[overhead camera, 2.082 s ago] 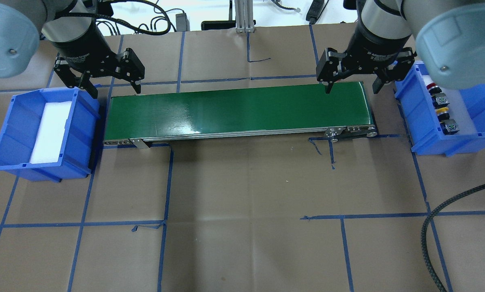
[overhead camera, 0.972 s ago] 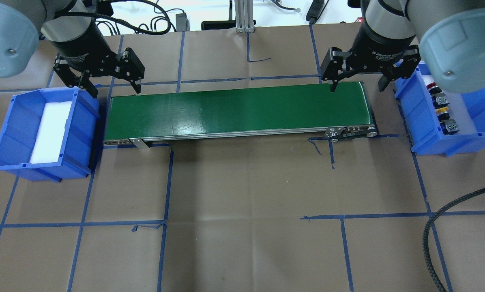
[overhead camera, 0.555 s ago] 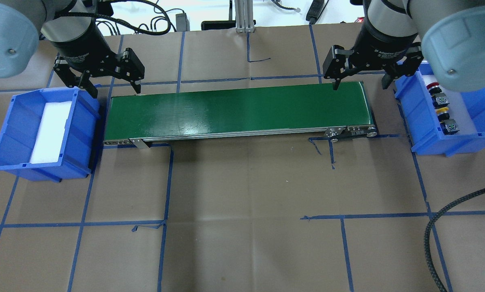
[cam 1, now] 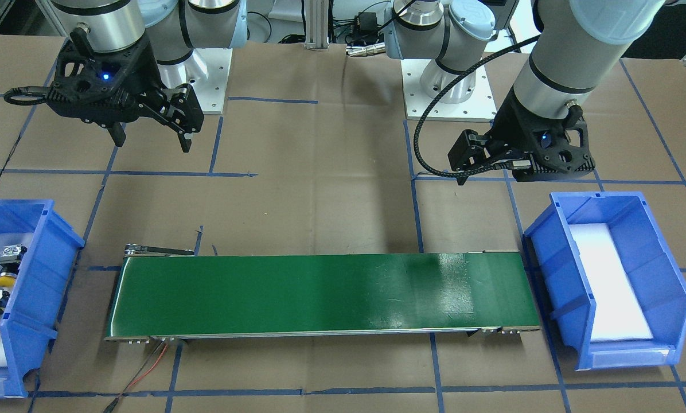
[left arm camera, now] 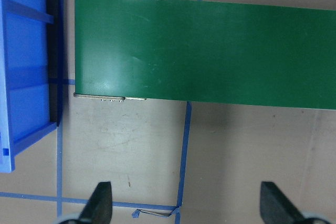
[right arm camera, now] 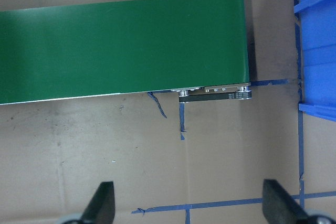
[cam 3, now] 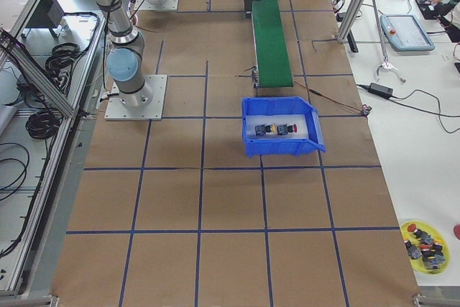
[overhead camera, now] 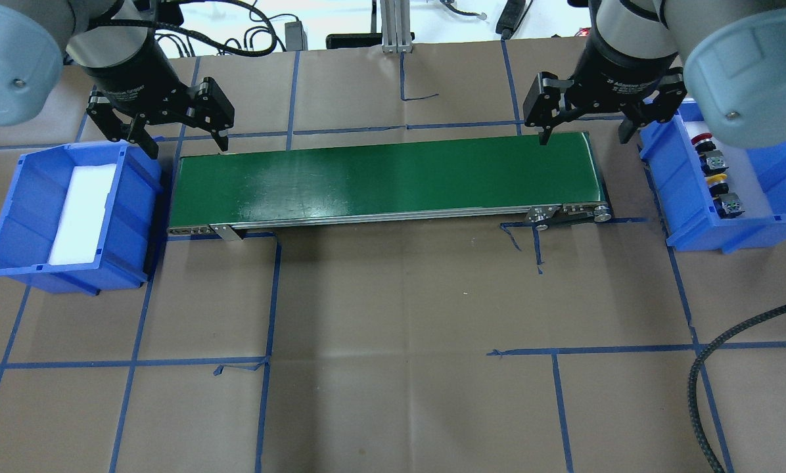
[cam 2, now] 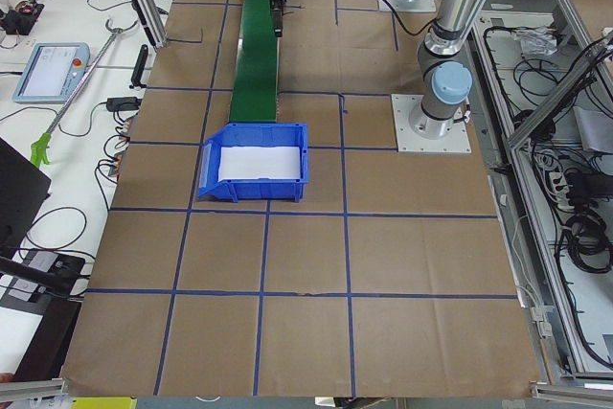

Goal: Transport two buttons from left to right

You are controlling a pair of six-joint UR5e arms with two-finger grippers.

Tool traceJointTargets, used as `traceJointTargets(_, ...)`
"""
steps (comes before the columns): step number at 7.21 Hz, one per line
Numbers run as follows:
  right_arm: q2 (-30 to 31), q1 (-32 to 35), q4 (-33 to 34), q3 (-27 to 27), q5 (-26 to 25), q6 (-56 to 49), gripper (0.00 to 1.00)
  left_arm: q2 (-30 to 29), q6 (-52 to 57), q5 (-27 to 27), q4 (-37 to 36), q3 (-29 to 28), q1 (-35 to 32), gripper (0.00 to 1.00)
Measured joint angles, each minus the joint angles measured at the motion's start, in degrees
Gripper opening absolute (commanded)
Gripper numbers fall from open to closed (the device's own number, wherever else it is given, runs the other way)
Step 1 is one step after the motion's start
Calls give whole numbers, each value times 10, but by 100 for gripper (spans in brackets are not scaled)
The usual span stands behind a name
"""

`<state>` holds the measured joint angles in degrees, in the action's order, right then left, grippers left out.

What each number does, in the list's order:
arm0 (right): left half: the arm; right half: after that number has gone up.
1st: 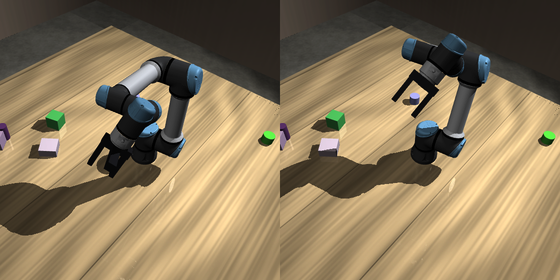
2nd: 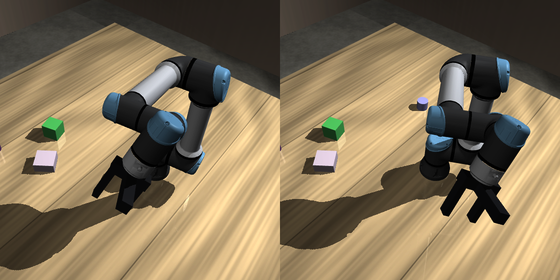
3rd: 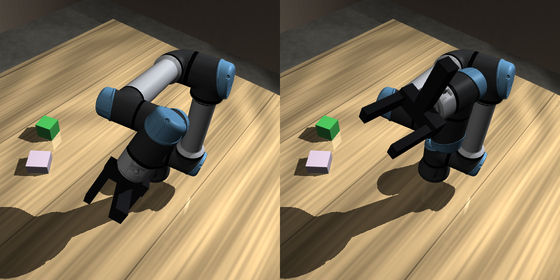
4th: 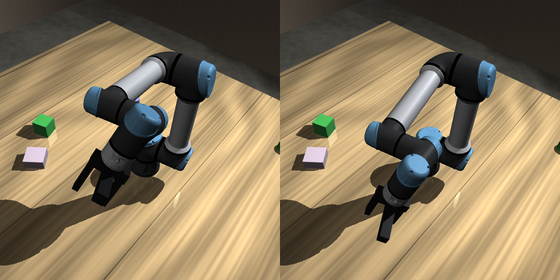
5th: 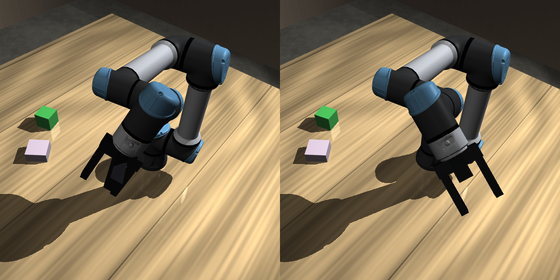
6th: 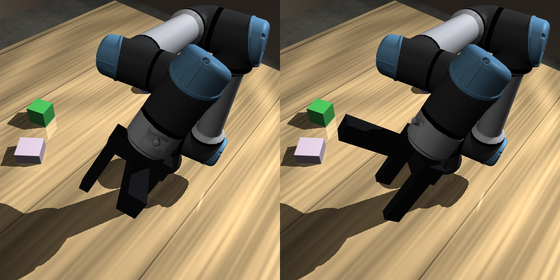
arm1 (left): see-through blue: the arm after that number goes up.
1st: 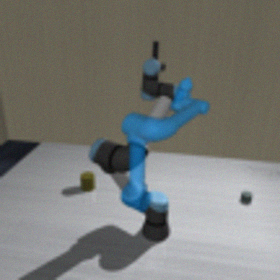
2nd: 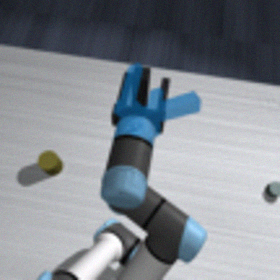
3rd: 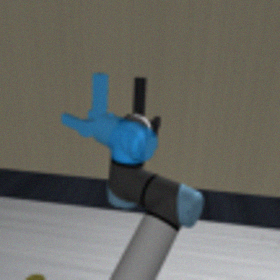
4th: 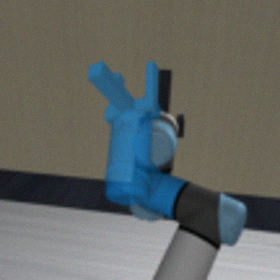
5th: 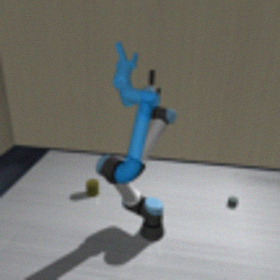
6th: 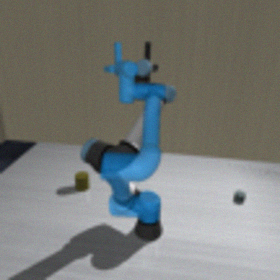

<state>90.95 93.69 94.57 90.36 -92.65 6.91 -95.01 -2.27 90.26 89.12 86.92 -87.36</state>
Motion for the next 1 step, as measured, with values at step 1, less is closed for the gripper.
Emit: traceJointTargets(1, 0, 0, 0, 0, 0, 0, 100, 0, 0, 0, 0, 0, 0, 100)
